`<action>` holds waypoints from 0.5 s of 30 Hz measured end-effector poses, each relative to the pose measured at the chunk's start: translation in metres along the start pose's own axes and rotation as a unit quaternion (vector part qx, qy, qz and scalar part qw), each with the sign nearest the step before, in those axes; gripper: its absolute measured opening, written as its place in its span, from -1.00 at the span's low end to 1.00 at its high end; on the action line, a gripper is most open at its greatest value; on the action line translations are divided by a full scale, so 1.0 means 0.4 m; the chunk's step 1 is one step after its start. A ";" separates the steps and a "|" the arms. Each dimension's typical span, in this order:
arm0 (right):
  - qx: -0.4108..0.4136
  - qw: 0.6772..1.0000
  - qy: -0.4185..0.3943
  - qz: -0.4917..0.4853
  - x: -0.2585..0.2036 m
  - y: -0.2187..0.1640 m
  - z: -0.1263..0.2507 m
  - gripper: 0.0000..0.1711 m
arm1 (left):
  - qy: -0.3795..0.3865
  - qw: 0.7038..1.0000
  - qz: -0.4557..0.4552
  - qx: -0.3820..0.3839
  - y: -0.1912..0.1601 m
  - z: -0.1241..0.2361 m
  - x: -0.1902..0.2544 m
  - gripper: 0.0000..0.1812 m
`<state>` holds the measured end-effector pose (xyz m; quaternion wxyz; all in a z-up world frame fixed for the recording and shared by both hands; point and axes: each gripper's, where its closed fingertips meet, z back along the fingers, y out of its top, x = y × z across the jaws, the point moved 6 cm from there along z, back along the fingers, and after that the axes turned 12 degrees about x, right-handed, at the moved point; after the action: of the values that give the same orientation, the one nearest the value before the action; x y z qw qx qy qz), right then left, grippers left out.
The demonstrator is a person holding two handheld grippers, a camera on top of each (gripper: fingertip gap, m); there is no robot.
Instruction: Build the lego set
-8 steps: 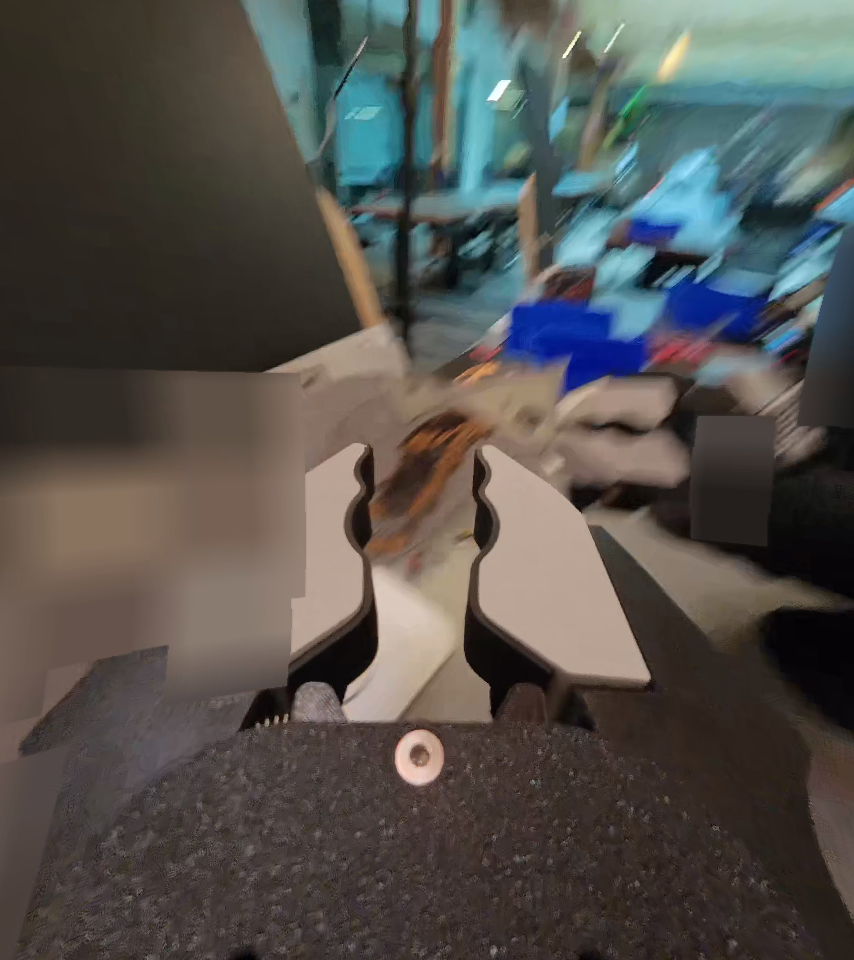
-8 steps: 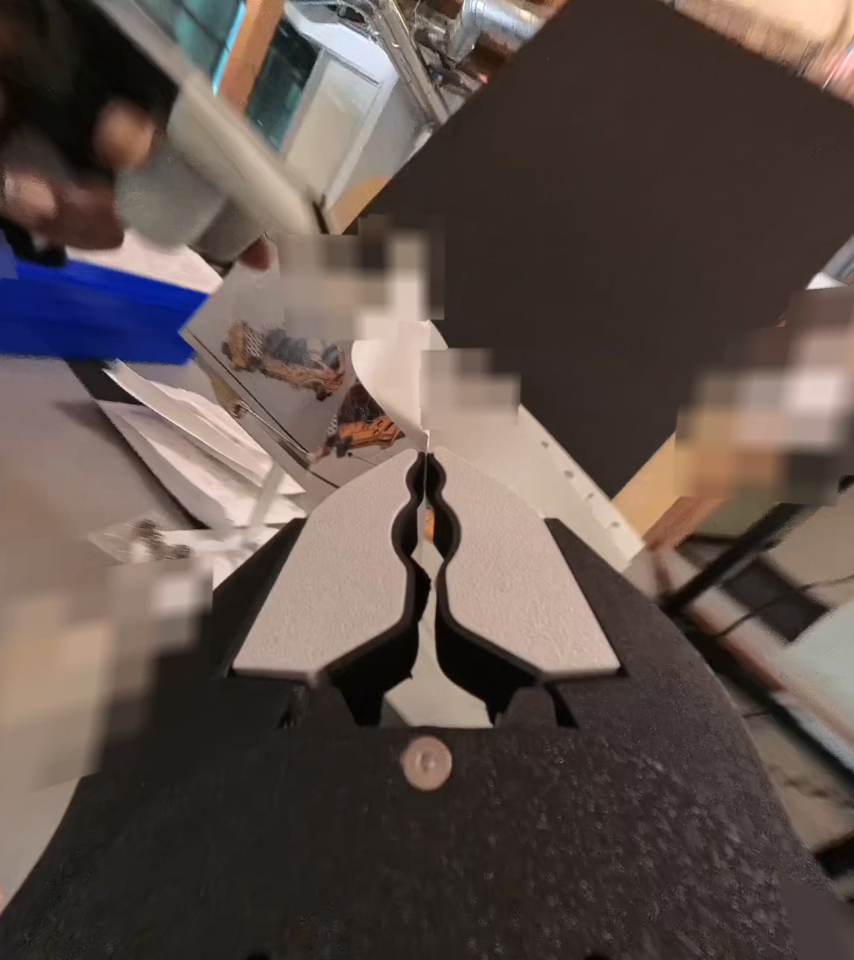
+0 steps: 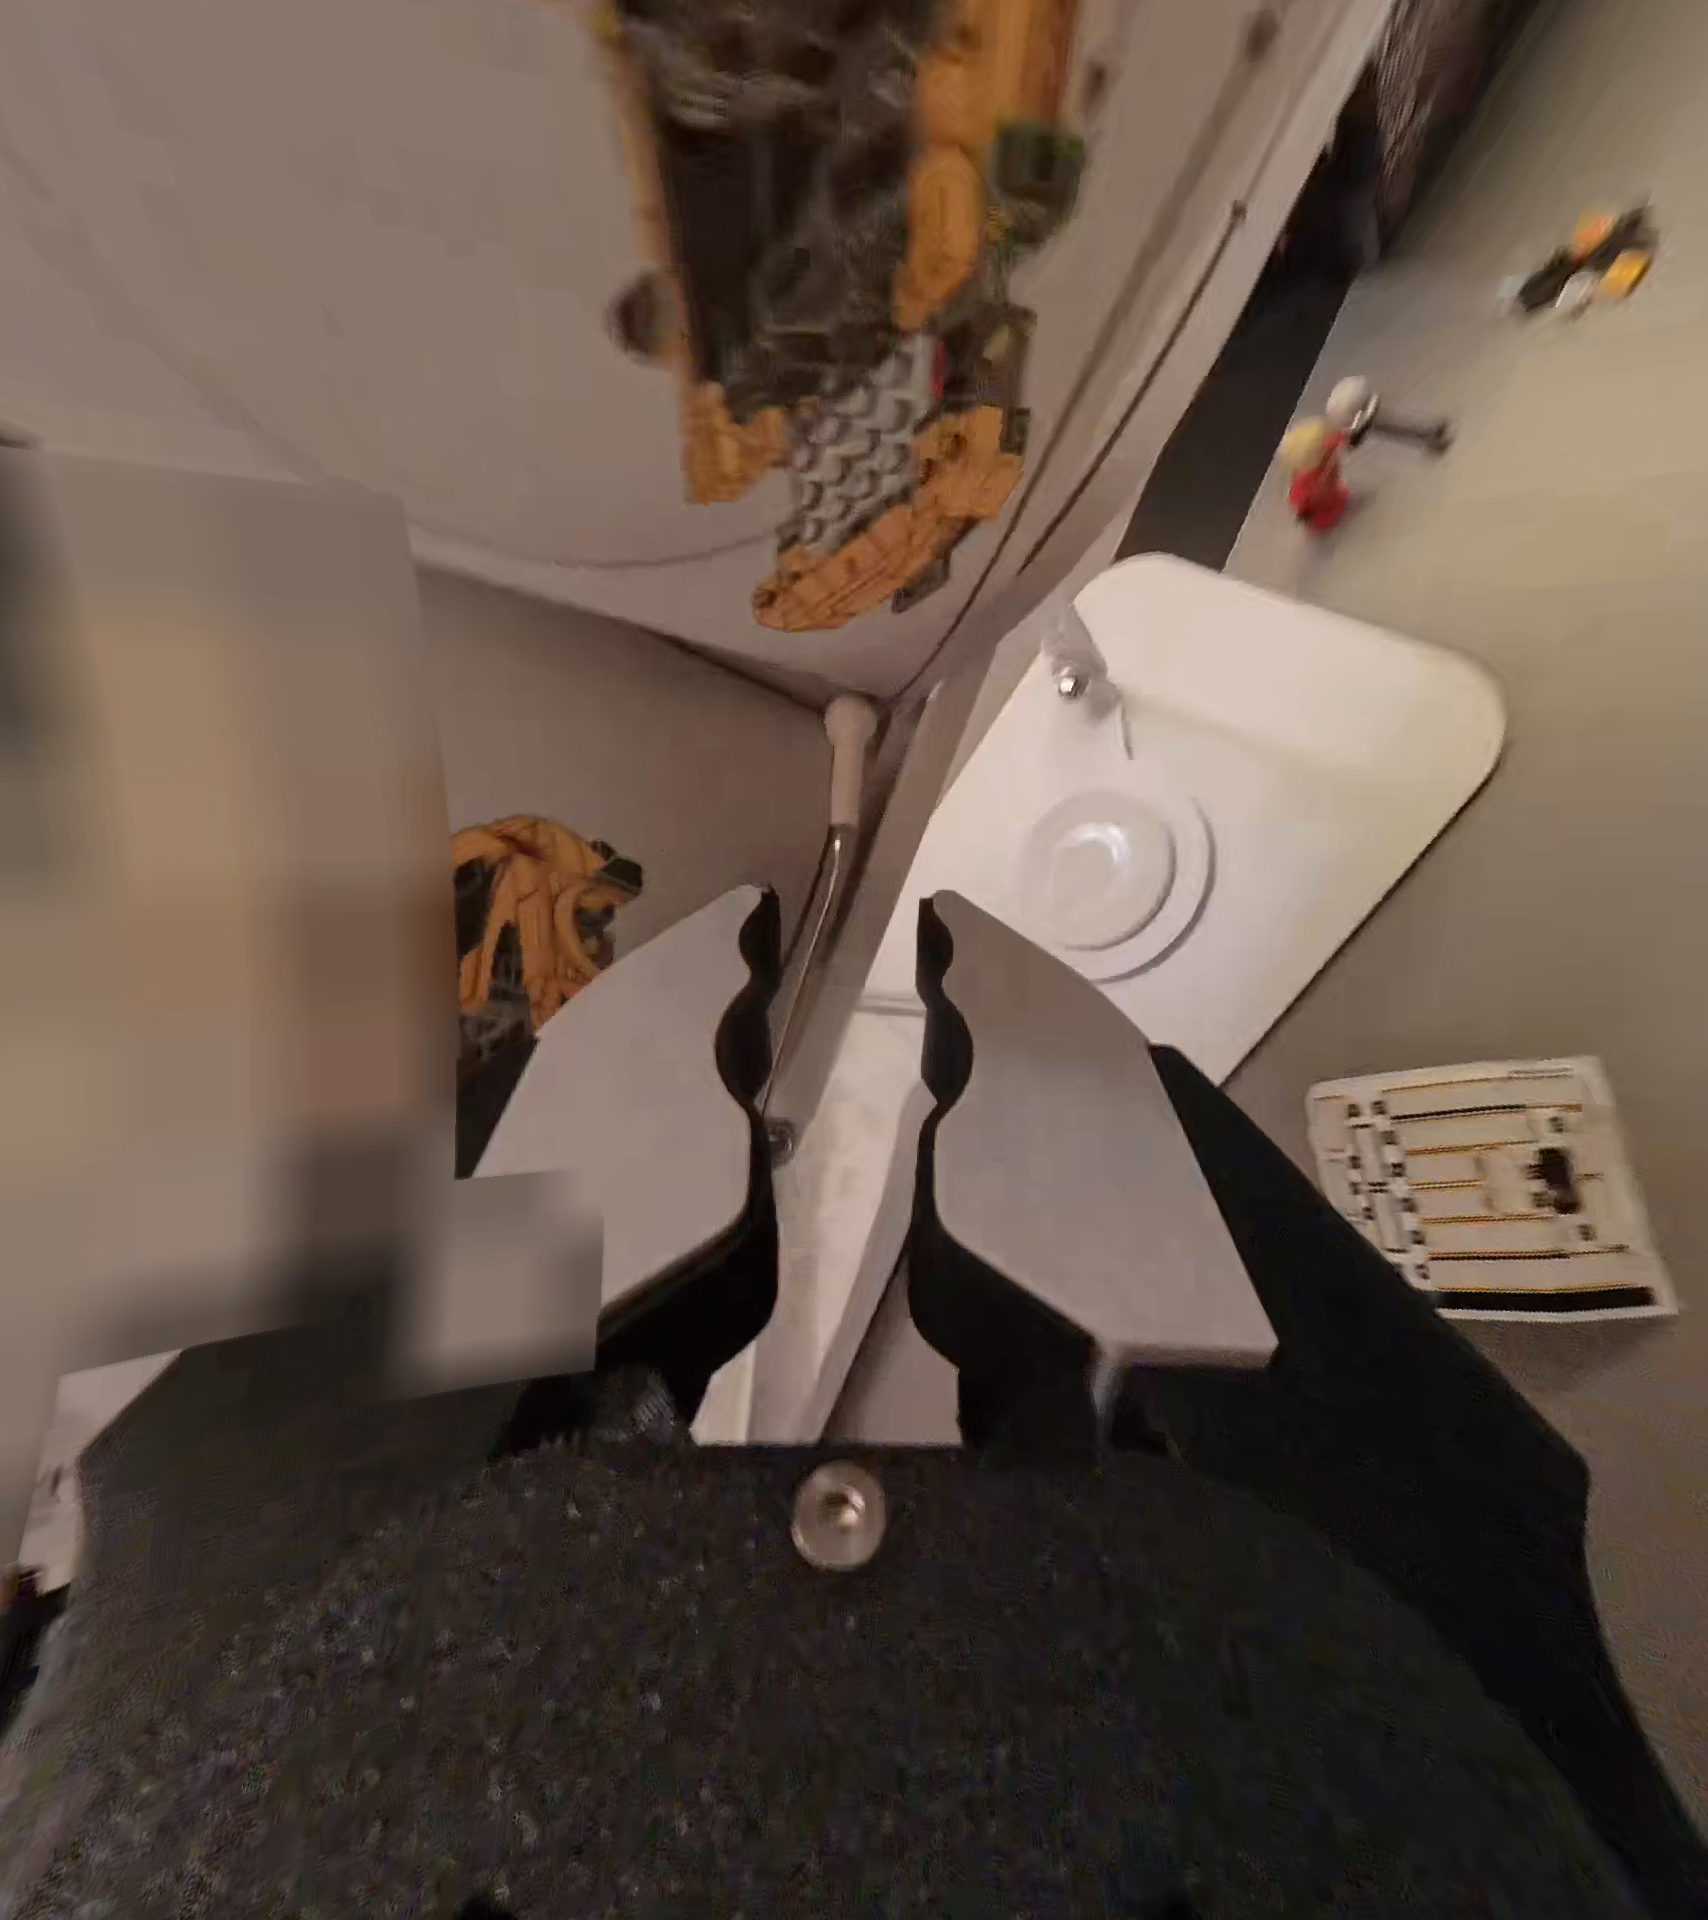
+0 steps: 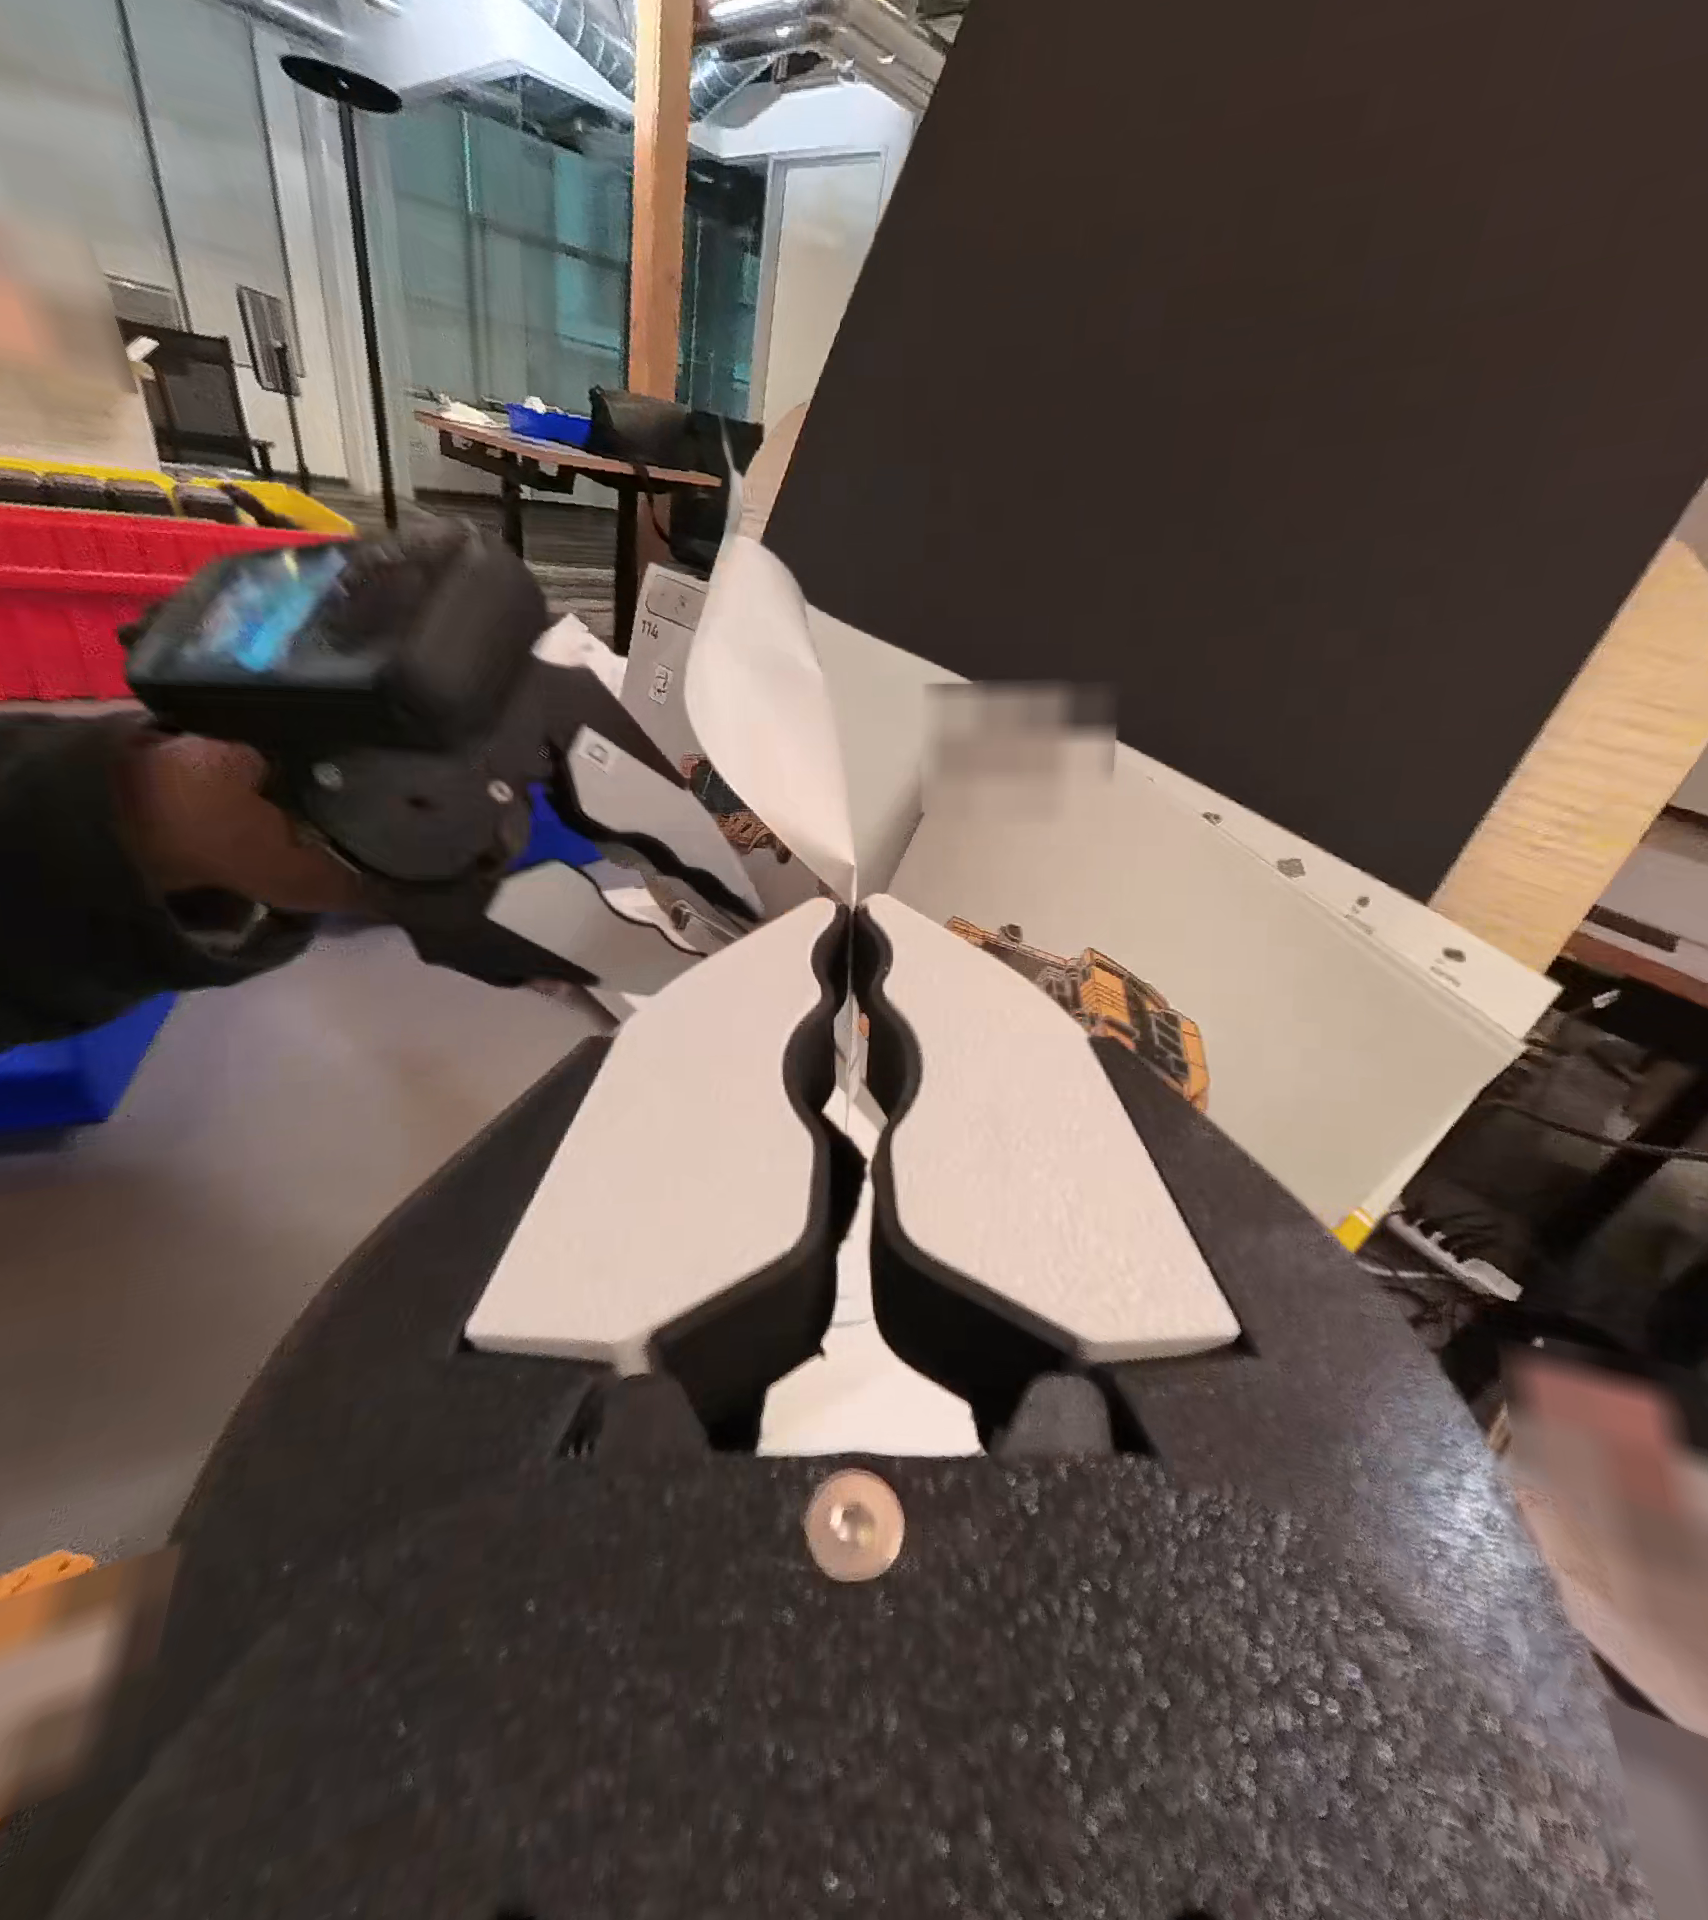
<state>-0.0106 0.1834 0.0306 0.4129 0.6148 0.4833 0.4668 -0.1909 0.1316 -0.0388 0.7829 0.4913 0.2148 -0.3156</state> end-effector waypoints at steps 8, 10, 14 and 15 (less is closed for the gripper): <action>-0.019 0.999 0.027 -0.014 -0.027 -0.010 -0.032 -1.00 | 0.021 1.000 0.008 0.011 -0.027 -0.033 -0.014 -0.98; -0.027 0.998 0.046 -0.023 -0.052 -0.013 -0.060 -1.00 | 0.041 0.992 0.086 0.079 -0.034 -0.008 -0.040 -0.98; -0.048 0.995 0.088 -0.021 -0.123 -0.036 -0.142 -1.00 | 0.074 0.914 0.333 0.219 -0.102 0.061 -0.108 -0.99; -0.054 0.994 0.097 -0.017 -0.144 -0.045 -0.169 -1.00 | 0.078 0.879 0.399 0.249 -0.132 0.073 -0.116 -0.99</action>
<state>-0.0857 0.1344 0.0182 0.4044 0.5352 0.5058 0.5423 -0.2603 0.1014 -0.0300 0.6749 0.7372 -0.0241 0.0196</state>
